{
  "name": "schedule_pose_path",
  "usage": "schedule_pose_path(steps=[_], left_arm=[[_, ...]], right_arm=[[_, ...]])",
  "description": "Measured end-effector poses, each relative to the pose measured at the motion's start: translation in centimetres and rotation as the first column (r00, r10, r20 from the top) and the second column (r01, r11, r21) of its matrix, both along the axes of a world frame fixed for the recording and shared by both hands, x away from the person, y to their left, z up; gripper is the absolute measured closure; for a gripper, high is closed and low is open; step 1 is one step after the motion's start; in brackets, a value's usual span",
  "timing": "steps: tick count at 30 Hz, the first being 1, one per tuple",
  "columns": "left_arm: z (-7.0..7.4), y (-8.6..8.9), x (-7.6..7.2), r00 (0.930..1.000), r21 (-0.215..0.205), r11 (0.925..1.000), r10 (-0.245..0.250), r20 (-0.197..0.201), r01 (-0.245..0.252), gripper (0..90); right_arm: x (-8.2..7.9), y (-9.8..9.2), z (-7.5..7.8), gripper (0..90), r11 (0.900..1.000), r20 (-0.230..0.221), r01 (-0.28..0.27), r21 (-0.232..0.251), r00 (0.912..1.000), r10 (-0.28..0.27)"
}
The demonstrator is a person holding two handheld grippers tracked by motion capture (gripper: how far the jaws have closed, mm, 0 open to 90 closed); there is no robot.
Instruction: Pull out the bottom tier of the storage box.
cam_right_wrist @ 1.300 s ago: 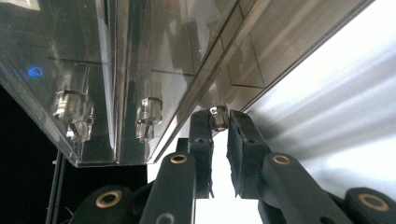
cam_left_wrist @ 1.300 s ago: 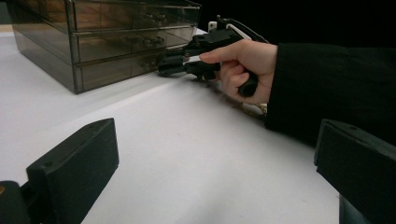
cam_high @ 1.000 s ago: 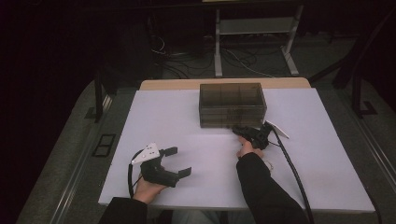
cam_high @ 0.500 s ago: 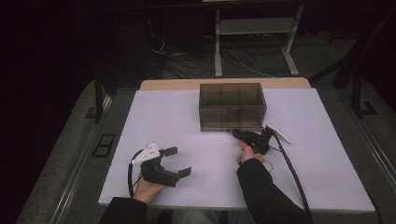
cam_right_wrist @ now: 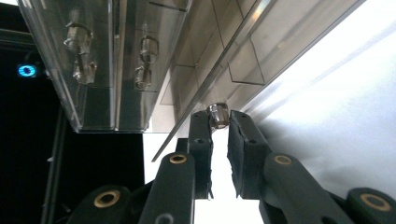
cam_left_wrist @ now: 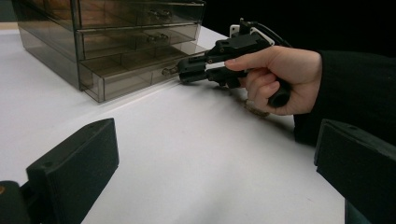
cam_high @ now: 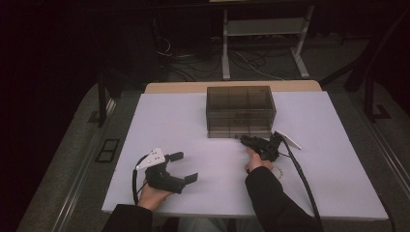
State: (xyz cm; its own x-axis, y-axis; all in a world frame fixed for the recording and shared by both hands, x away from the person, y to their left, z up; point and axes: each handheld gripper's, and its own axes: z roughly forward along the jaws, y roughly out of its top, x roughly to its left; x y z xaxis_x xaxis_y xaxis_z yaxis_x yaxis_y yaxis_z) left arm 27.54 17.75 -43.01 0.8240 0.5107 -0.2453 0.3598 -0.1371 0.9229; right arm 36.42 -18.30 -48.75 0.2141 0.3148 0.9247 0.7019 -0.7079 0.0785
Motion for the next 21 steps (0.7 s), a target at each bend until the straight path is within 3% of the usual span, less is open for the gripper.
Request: schedule_pose_path(steps=[3,7,12,19,21], left_arm=[[0.0,0.0,0.0,1.0,-0.003,1.0,0.0,0.0,0.0,0.0],[0.0,0.1,0.0,1.0,-0.002,1.0,0.004,0.003,-0.004,0.0],[0.1,0.1,0.0,1.0,-0.002,1.0,0.006,0.005,-0.006,0.0],[0.1,0.3,0.0,0.9999,-0.002,0.9999,0.011,0.007,-0.011,0.0],[0.1,0.3,0.0,0.9999,-0.003,0.9999,0.01,0.007,-0.01,0.0]], right_arm=[[-0.4,0.1,0.6,79.4,0.997,0.018,0.011,-0.07,0.9998,-0.01],[-0.8,0.1,1.5,79.5,0.997,0.052,-0.001,-0.075,0.9986,0.004],[-0.8,0.3,3.1,79.6,0.99,0.099,-0.051,-0.132,0.993,0.065],[-0.3,-0.1,5.3,77.7,0.961,0.154,-0.133,-0.242,0.9727,0.173],[0.0,-0.2,5.7,75.6,0.956,0.17,-0.167,-0.24,0.9628,0.21]])
